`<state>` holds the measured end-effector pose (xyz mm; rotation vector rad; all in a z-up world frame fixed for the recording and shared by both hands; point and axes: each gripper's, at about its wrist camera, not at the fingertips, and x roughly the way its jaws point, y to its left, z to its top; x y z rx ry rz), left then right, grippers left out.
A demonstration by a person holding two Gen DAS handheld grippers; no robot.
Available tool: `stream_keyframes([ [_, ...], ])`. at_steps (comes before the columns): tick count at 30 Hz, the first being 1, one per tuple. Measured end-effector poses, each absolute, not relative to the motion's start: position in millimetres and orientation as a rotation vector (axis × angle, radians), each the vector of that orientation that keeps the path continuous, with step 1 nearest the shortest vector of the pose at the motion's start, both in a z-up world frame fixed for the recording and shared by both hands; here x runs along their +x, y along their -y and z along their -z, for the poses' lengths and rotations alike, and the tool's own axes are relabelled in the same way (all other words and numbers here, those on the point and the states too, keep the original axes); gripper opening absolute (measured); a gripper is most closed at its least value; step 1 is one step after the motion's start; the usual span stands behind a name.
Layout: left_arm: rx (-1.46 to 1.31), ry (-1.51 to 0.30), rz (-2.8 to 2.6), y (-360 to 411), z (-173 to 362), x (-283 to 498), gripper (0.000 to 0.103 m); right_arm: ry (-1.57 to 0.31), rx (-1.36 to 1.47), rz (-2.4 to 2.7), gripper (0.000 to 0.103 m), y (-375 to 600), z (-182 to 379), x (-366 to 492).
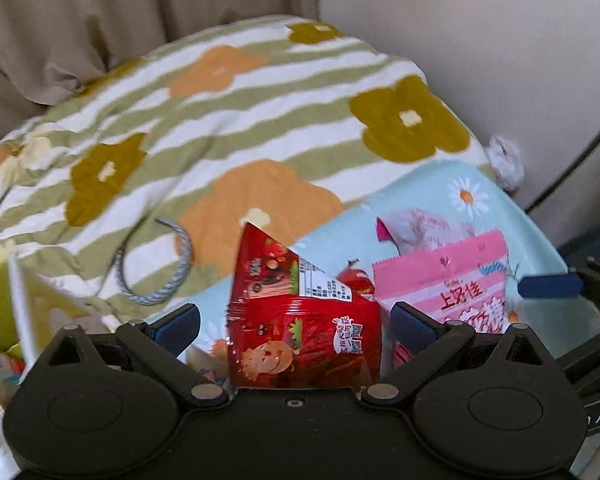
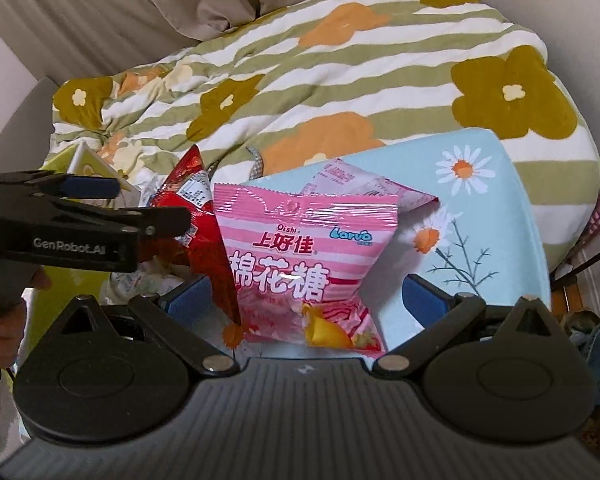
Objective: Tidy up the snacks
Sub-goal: 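Grasp a red bag with the left gripper while the right grasps a pink marshmallow bag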
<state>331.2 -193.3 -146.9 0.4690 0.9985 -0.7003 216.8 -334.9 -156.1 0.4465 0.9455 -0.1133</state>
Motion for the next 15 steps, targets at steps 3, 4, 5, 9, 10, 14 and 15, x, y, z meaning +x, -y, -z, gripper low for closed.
stream_keyframes([
  [3, 0.47, -1.03, 0.728, 196, 156, 338, 0.102, -0.953, 0.426, 0.109, 0.103, 331, 162, 226],
  [4, 0.466, -1.039, 0.735, 197, 158, 341, 0.102, -0.959, 0.417, 0.105, 0.103, 329, 165, 229],
  [5, 0.461, -1.049, 0.742, 196, 161, 343, 0.102, -0.965, 0.409, 0.099, 0.103, 328, 169, 232],
  [9, 0.434, -1.086, 0.778, 196, 168, 350, 0.095, -0.982, 0.382, 0.087, 0.103, 323, 179, 241],
  [10, 0.423, -1.097, 0.792, 195, 170, 350, 0.093, -0.984, 0.375, 0.089, 0.103, 322, 180, 242],
  [14, 0.408, -1.109, 0.817, 195, 173, 351, 0.085, -0.997, 0.376, 0.084, 0.103, 322, 185, 246],
  [15, 0.403, -1.111, 0.816, 194, 173, 351, 0.082, -0.996, 0.381, 0.086, 0.103, 322, 185, 246],
])
